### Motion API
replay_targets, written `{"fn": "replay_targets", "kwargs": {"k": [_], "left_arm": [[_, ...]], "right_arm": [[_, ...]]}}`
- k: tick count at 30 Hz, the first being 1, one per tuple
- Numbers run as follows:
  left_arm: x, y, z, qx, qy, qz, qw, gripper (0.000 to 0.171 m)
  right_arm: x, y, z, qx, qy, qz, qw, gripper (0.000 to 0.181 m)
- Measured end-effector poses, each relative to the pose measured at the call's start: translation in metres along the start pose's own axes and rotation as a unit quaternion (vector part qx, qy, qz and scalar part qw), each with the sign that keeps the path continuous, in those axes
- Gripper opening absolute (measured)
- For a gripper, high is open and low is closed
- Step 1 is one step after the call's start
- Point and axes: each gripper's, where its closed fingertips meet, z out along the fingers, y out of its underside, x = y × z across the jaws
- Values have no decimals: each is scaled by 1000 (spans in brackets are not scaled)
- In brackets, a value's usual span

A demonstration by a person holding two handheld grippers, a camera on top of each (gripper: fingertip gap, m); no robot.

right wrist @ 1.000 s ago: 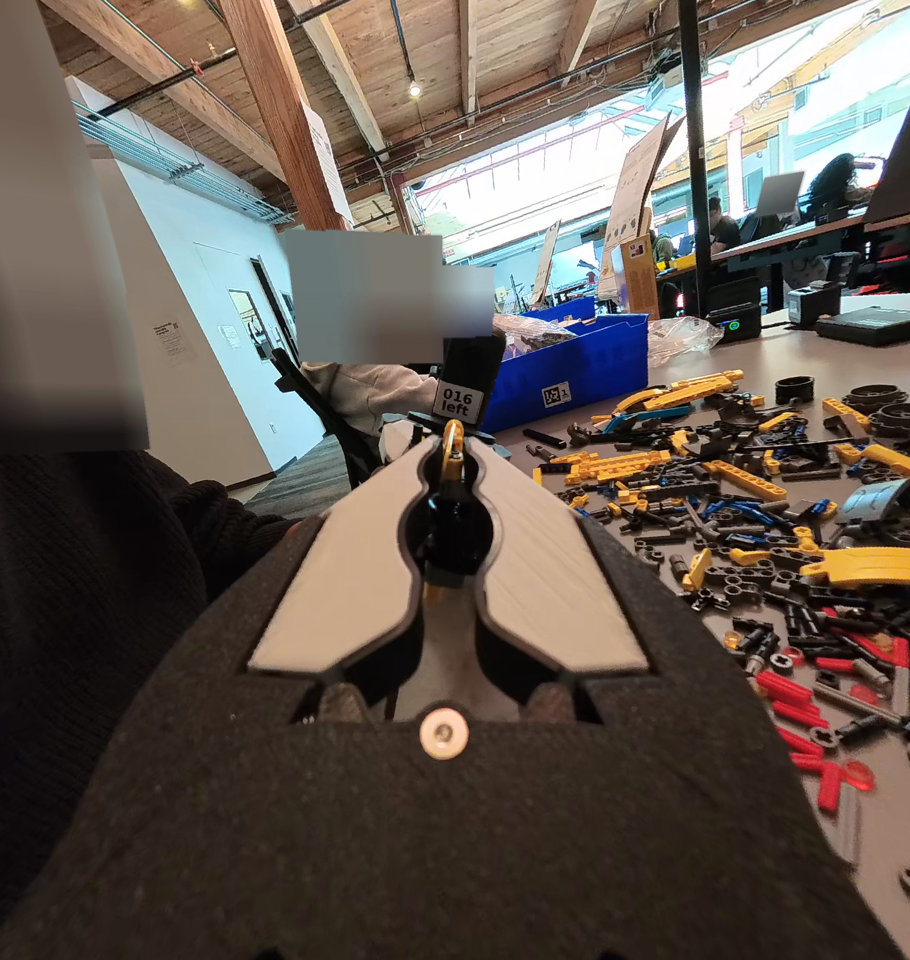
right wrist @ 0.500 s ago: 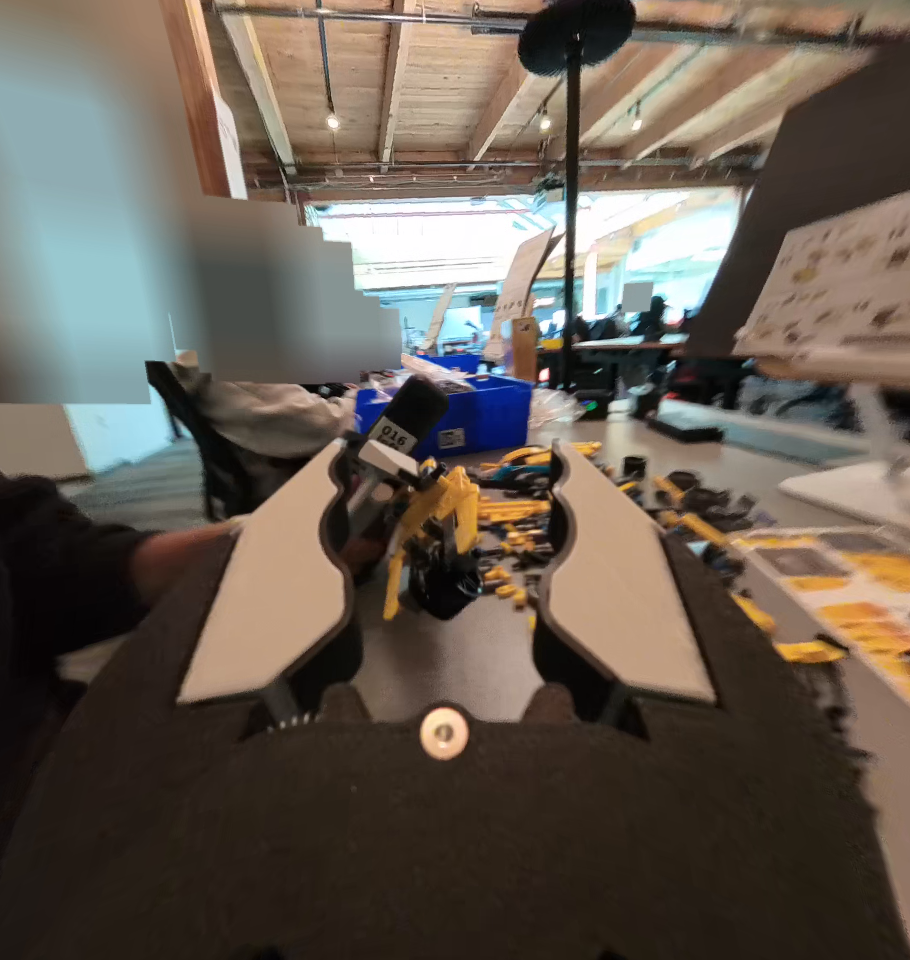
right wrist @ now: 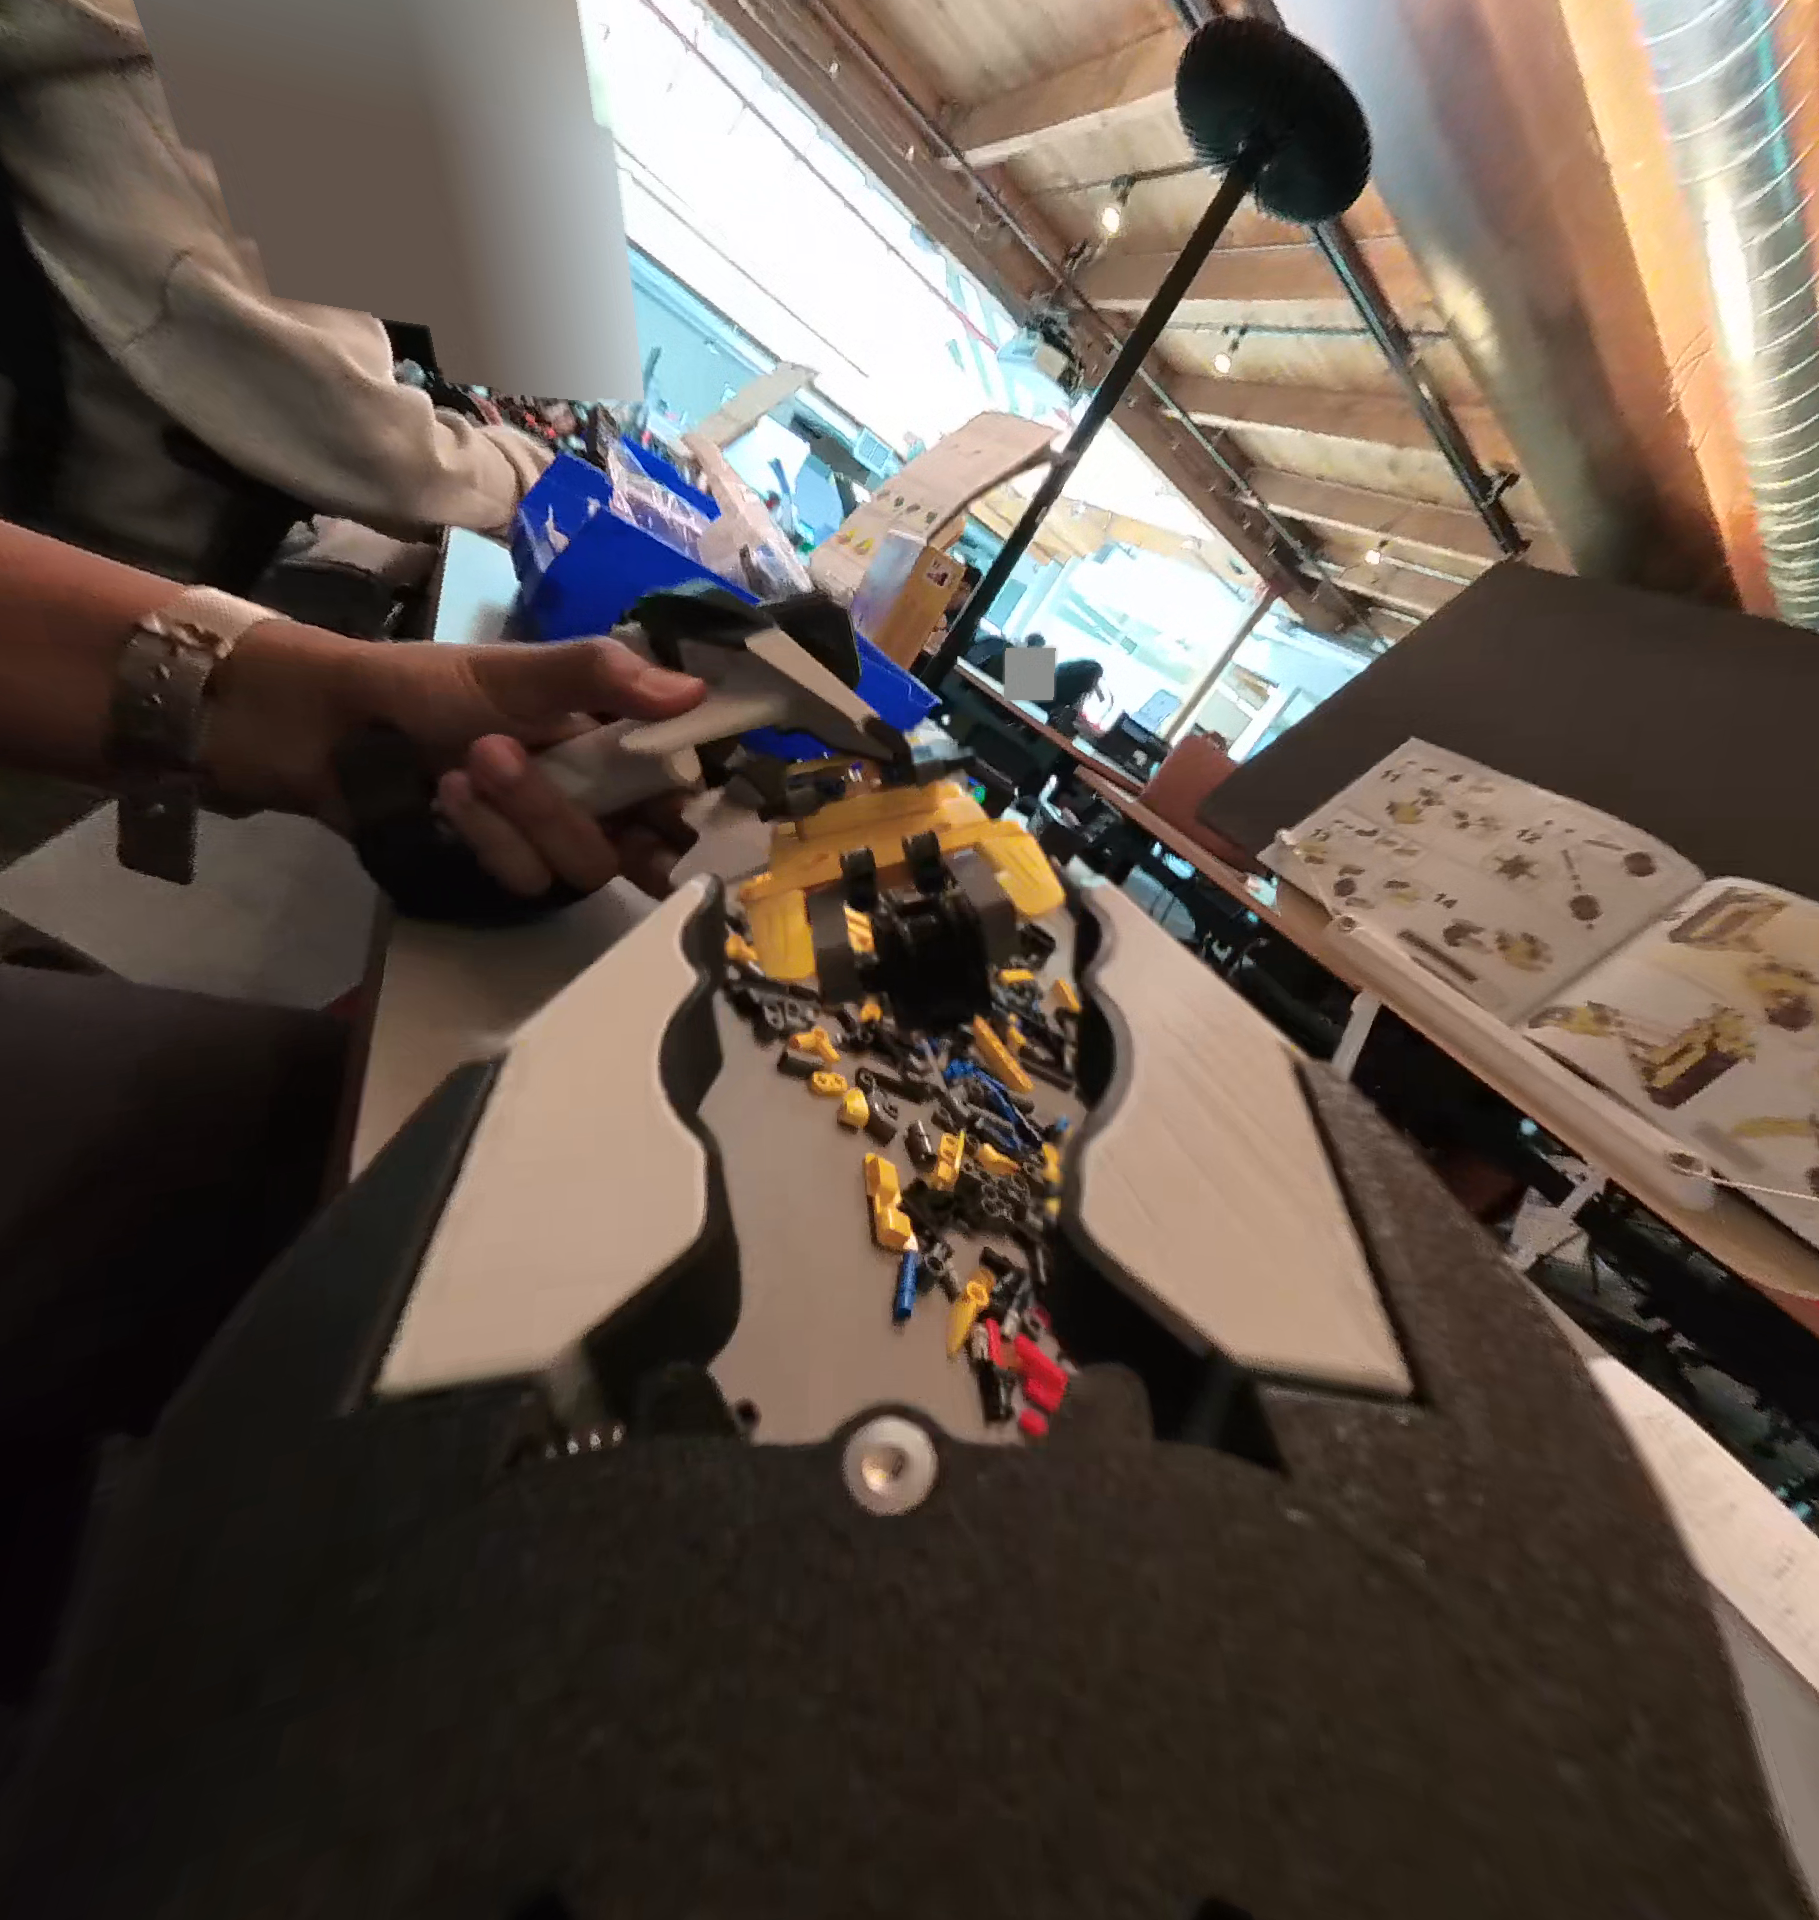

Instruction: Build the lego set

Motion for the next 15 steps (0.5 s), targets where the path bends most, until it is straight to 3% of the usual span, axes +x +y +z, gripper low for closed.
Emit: {"fn": "replay_targets", "kwargs": {"k": [4, 8, 15], "left_arm": [[0, 8, 4, -23, -9, 16, 1000, 24], [-2, 12, 7, -37, -15, 20, 999, 24], [1, 24, 12, -78, 0, 10, 997, 24]], "right_arm": [[4, 19, -1, -62, -10, 11, 998, 88], [-7, 25, -1, -89, -49, 21, 995, 89], [-20, 25, 10, -94, -35, -47, 994, 88]]}}
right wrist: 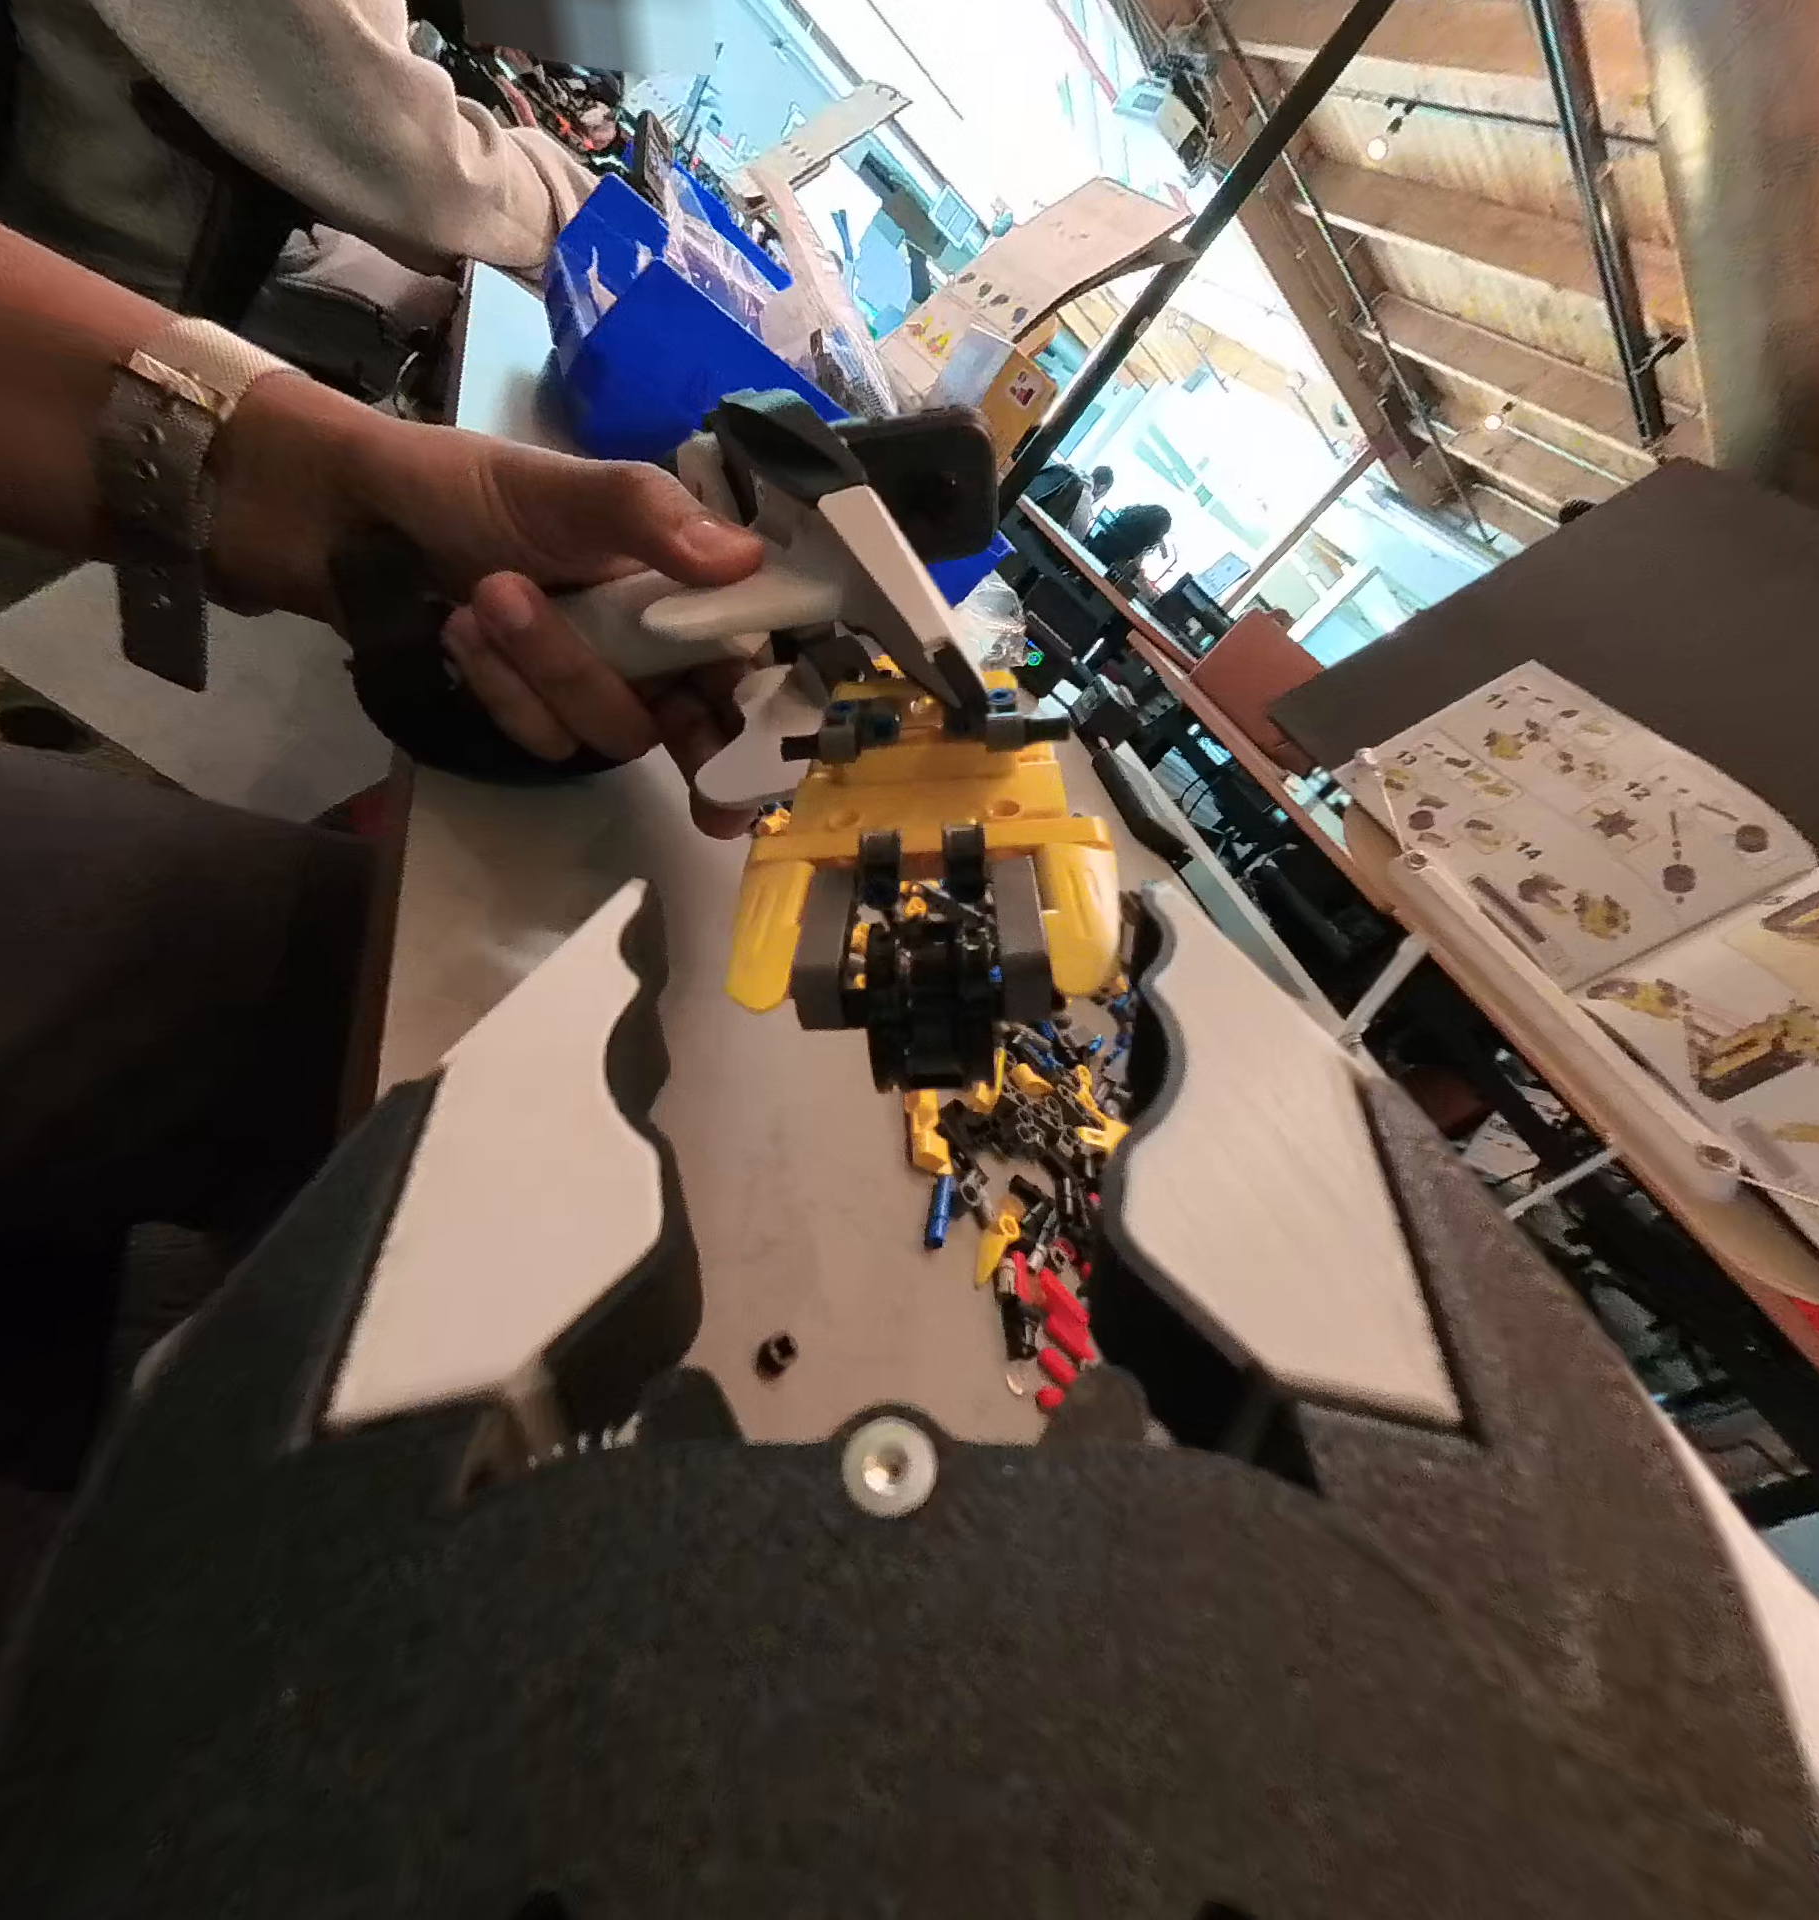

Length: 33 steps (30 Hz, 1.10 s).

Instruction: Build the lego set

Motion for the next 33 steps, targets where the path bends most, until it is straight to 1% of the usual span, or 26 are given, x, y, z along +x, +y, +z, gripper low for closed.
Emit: {"fn": "replay_targets", "kwargs": {"k": [5, 8, 9, 14, 20, 27, 31, 33], "left_arm": [[3, 5, 2, -17, 14, -7, 1000, 24], [5, 9, 4, -30, 21, -7, 999, 24], [6, 10, 4, -32, 21, -7, 999, 24], [8, 10, 4, -35, 27, -7, 999, 24], [9, 9, 3, -33, 33, -11, 999, 24], [10, 9, 3, -33, 38, -15, 999, 24], [10, 10, 3, -35, 40, -15, 998, 24], [12, 11, 4, -38, 43, -15, 998, 24]], "right_arm": [[1, -7, -1, 22, 29, -31, 999, 86], [-1, -10, -3, 33, 27, -40, 998, 73], [-2, -10, -3, 34, 24, -42, 998, 72], [-3, -11, -4, 38, 20, -40, 998, 71], [-7, -12, -4, 35, -3, -13, 999, 74], [-7, -12, -4, 35, -5, -11, 999, 74], [-6, -13, -6, 41, 2, -13, 999, 68], [-4, -15, -8, 48, 7, -10, 999, 61]]}}
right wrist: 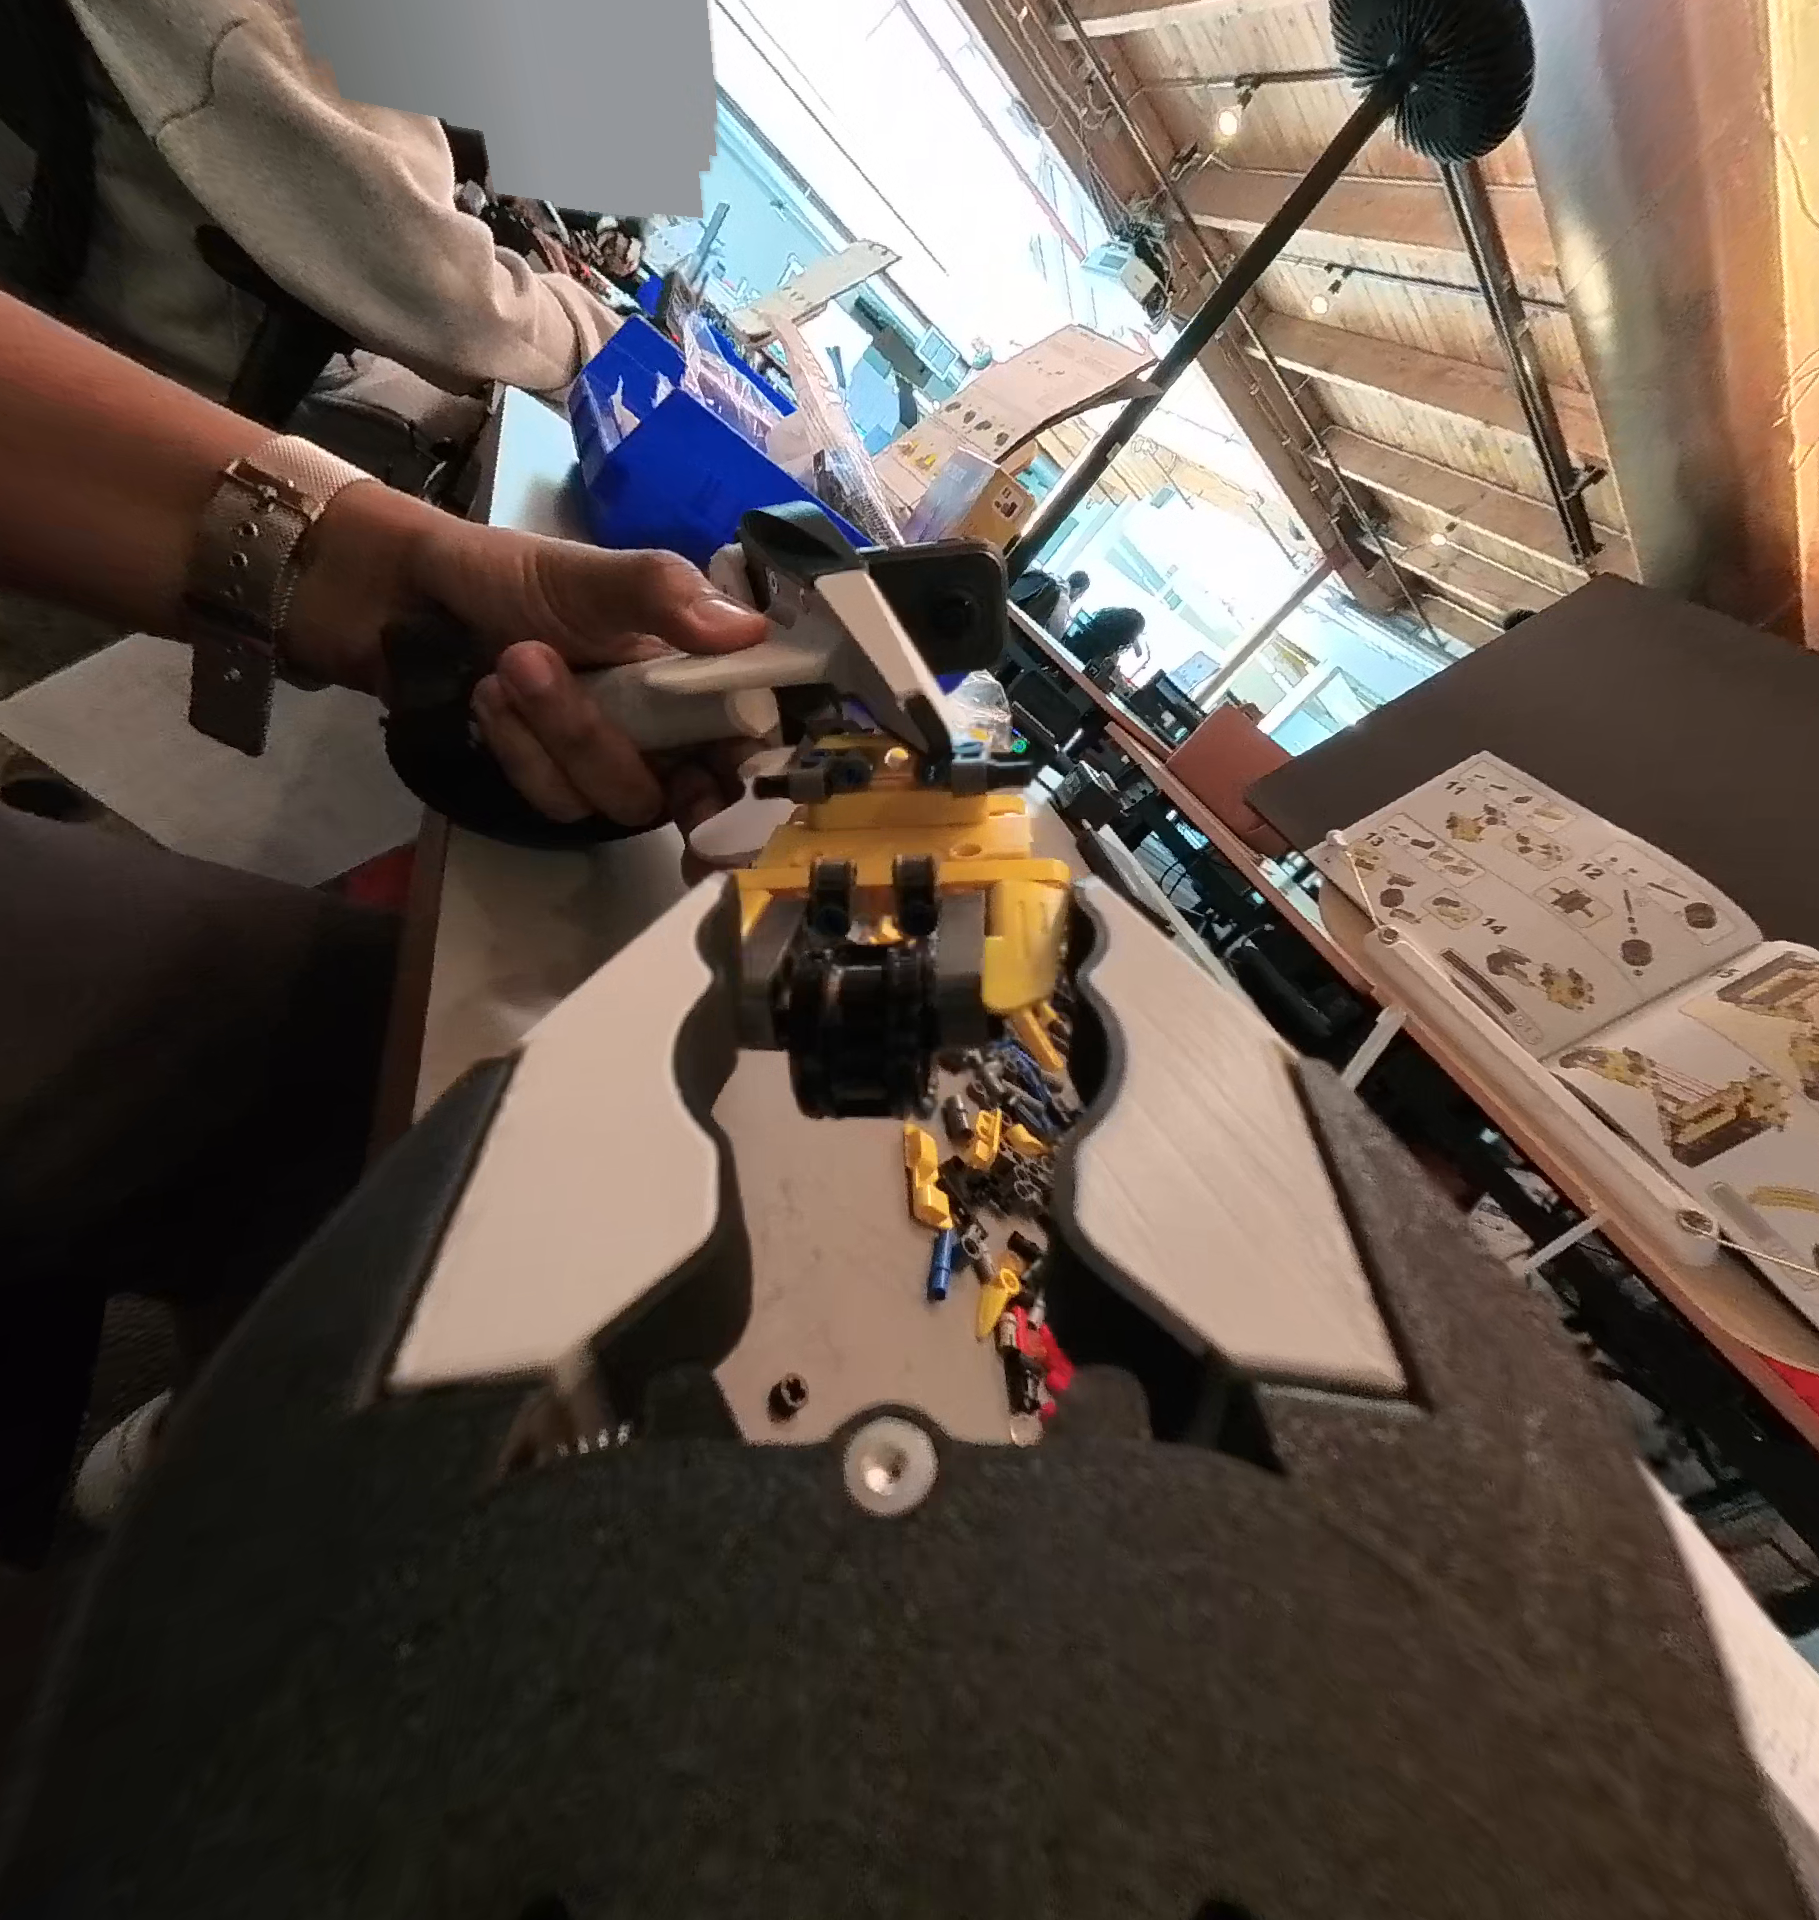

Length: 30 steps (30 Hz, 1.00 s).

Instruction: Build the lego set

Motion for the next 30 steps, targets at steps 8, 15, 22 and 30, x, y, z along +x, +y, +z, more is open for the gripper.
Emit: {"fn": "replay_targets", "kwargs": {"k": [8, 15, 22, 30], "left_arm": [[0, -4, -2, 13, 5, -9, 1000, 24], [0, -8, -5, 24, 9, -20, 999, 24], [0, -13, -9, 42, 17, -33, 998, 24], [0, -10, -6, 30, 17, -33, 999, 24]], "right_arm": [[1, -3, -2, 11, 1, 5, 1000, 65], [1, -3, -3, 12, -3, 11, 1000, 69], [3, -5, -4, 21, -3, 19, 1000, 72], [2, -4, 1, 11, 10, 9, 1000, 74]]}}
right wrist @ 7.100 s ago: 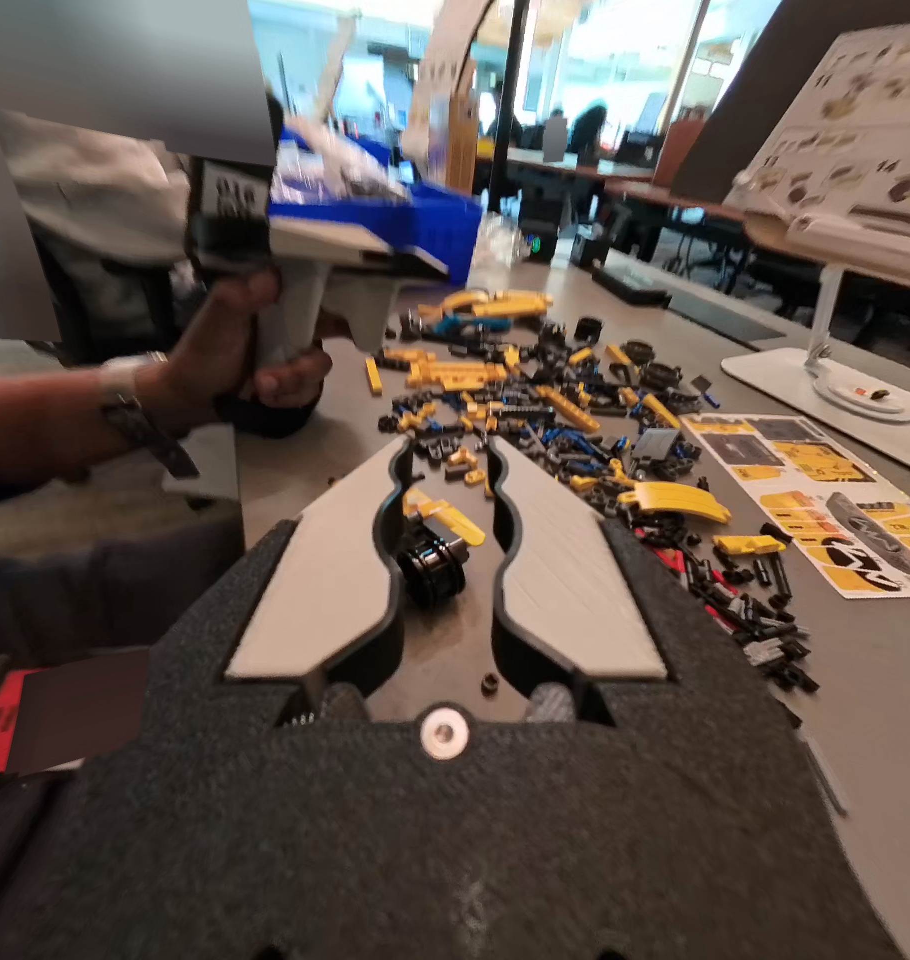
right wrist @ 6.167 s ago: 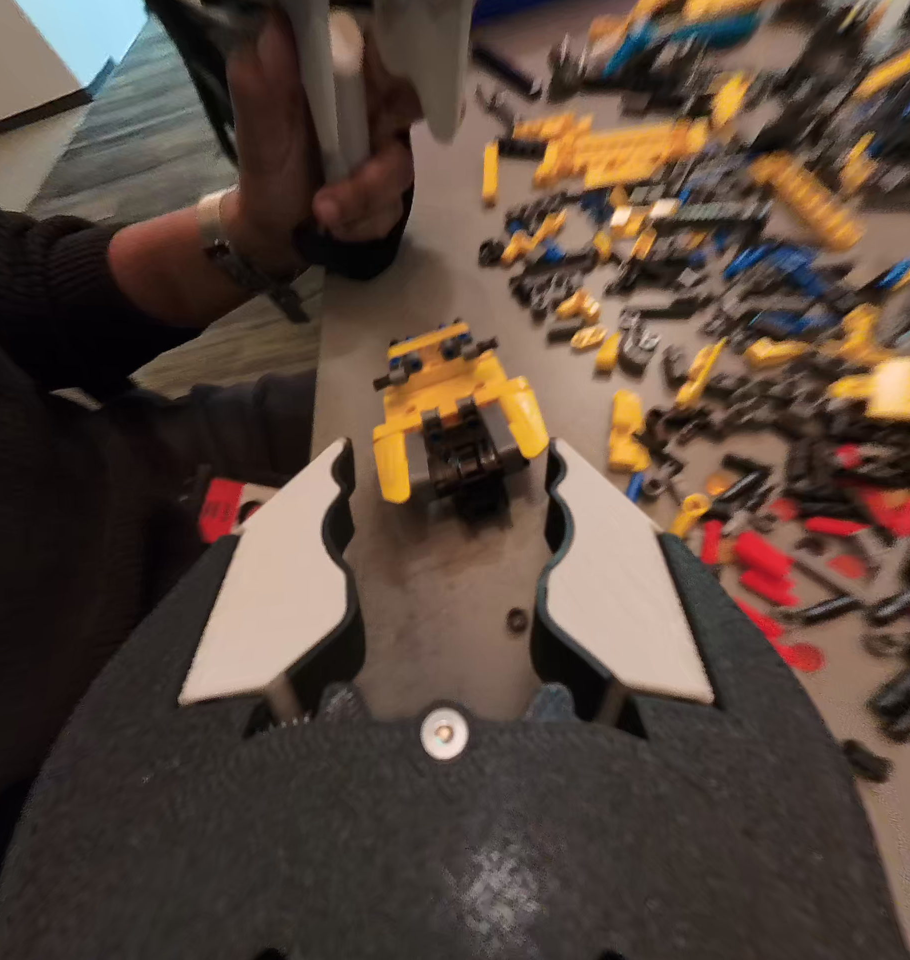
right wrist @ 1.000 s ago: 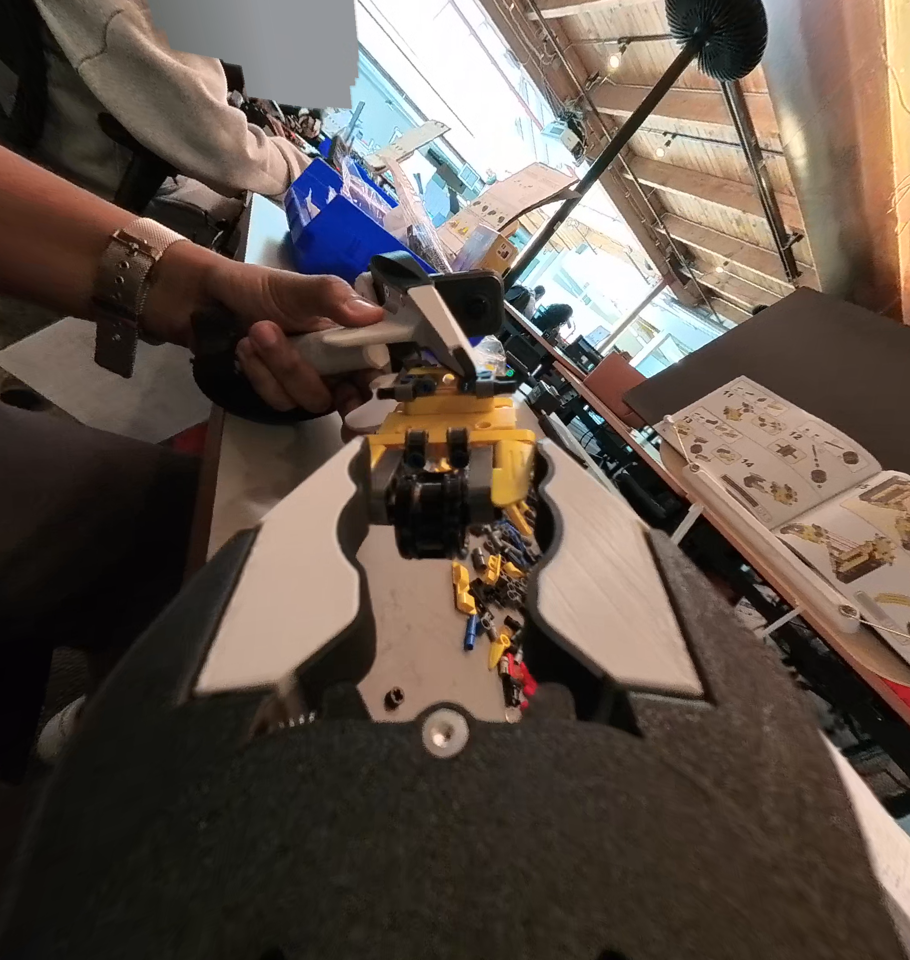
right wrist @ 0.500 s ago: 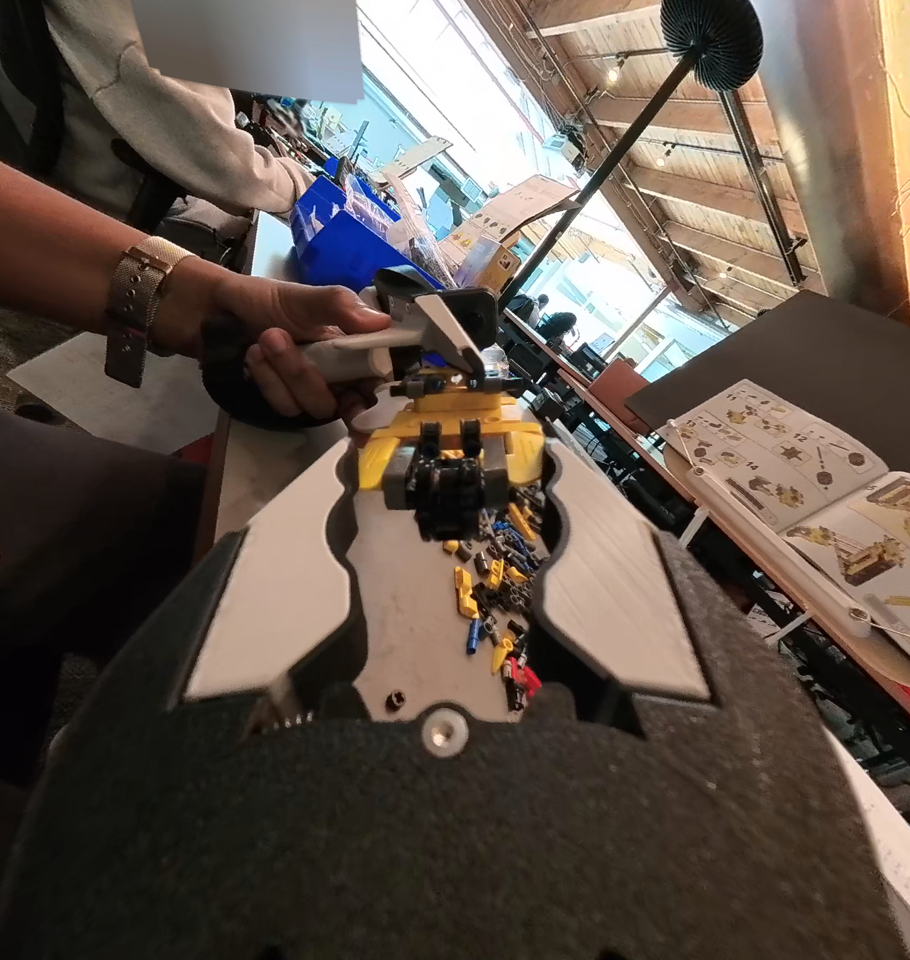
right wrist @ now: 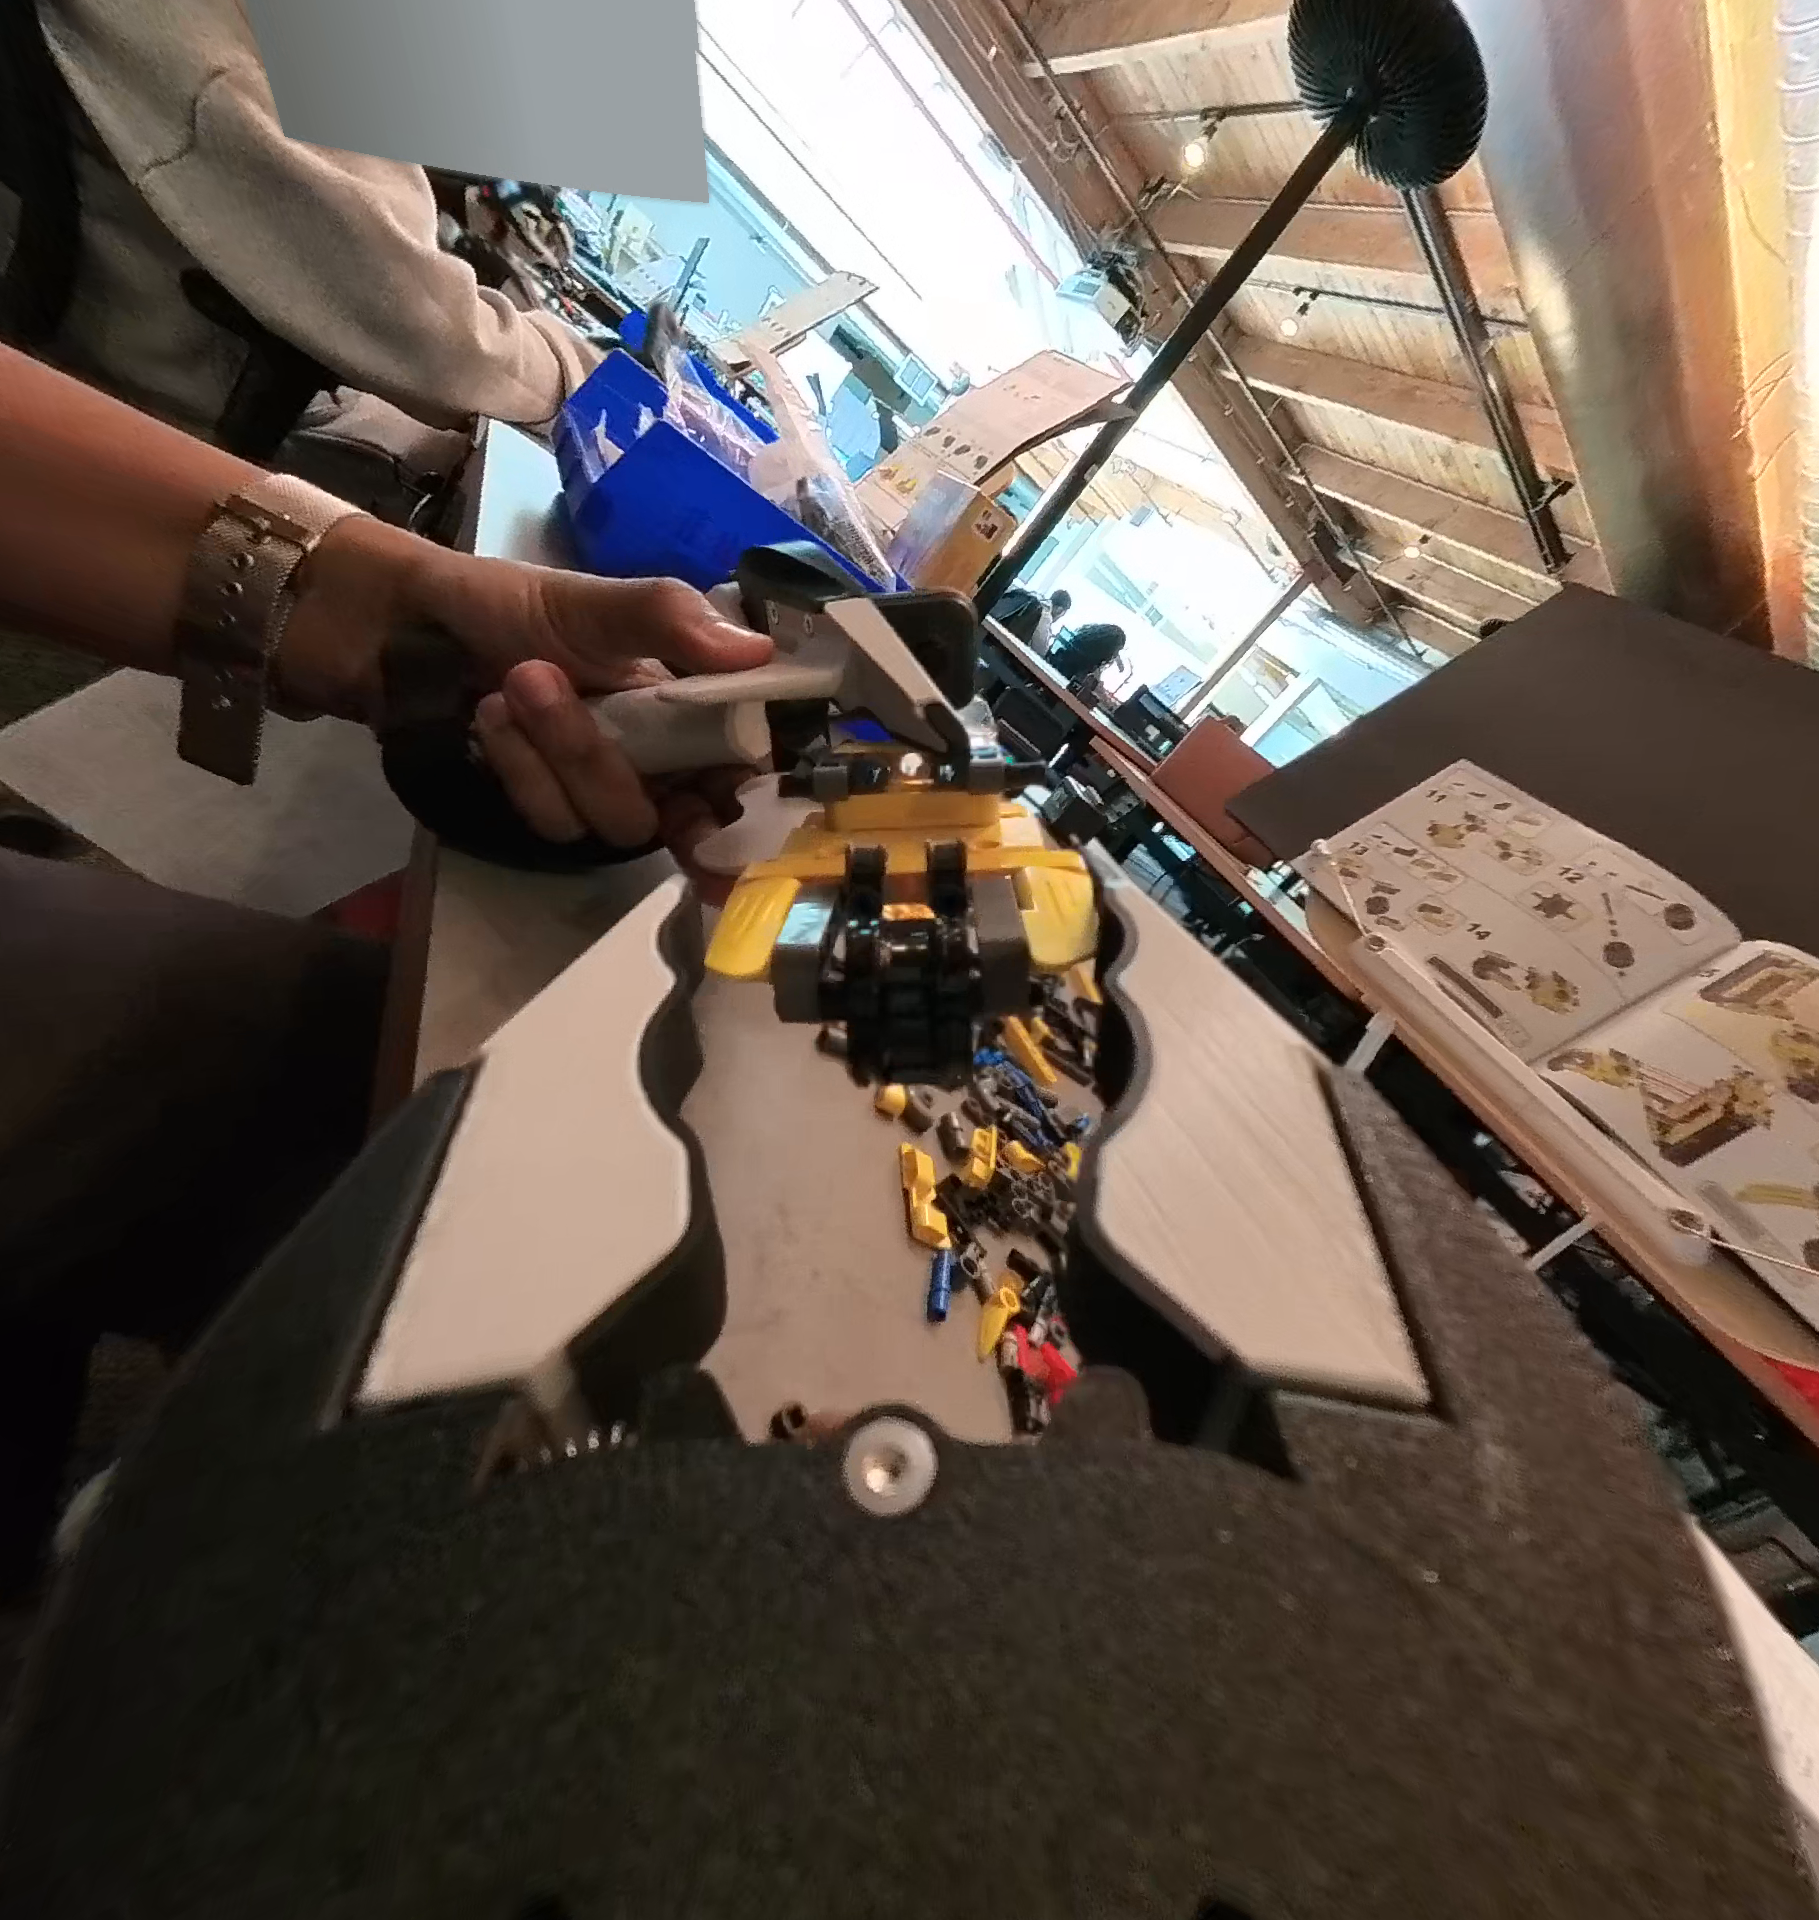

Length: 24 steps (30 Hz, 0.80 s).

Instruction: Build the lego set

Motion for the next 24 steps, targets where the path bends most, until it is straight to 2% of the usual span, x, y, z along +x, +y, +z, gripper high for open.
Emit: {"fn": "replay_targets", "kwargs": {"k": [10, 15, 21, 24], "left_arm": [[2, -1, -1, 2, 6, 2, 1000, 24], [3, 0, 0, 0, 12, 3, 1000, 24], [3, 1, 0, -2, 11, 1, 1000, 24], [3, 2, 0, -7, 14, 0, 1000, 25]], "right_arm": [[0, -1, 1, 4, 2, 2, 1000, 74], [0, -6, 0, 15, -20, 48, 999, 69], [0, -5, 1, 10, -12, 39, 999, 68], [2, -5, 0, 13, -7, 44, 999, 60]]}}
